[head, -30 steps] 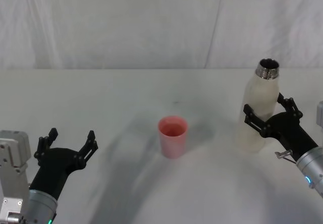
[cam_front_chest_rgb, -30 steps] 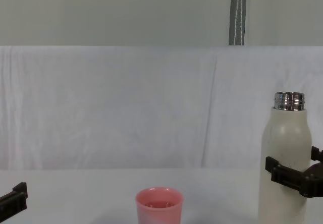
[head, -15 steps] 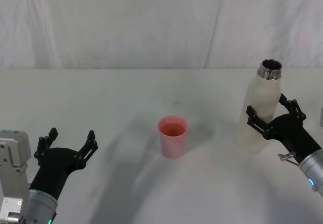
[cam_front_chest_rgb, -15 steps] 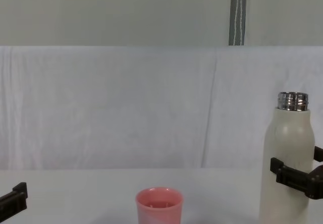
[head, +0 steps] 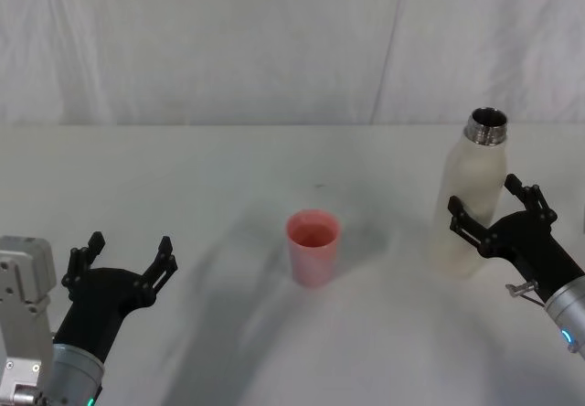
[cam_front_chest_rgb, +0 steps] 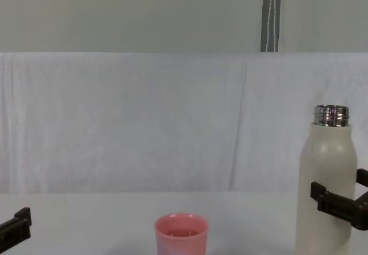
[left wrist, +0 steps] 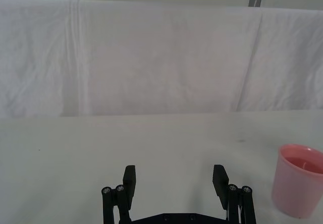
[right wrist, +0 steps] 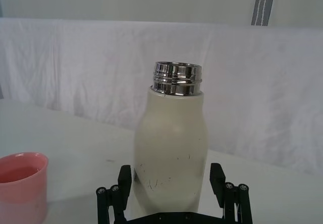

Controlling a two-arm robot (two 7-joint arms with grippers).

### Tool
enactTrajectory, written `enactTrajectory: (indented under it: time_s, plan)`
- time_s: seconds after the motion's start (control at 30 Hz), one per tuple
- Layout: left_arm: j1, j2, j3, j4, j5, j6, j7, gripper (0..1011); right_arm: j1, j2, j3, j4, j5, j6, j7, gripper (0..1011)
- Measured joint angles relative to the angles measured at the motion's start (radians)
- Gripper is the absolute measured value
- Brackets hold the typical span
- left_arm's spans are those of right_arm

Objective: Grasp the thermos with one hand and pour water into the cup lid.

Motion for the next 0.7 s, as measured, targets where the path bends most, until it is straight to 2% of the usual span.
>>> enactTrajectory:
  time_s: [0.7]
  plan:
    - [0.0,0.0,0.0,0.0,0.0,0.0,0.0,1001,-0.054,0.003,0.007,-0.053,0.003,0.015,-0.014,1001]
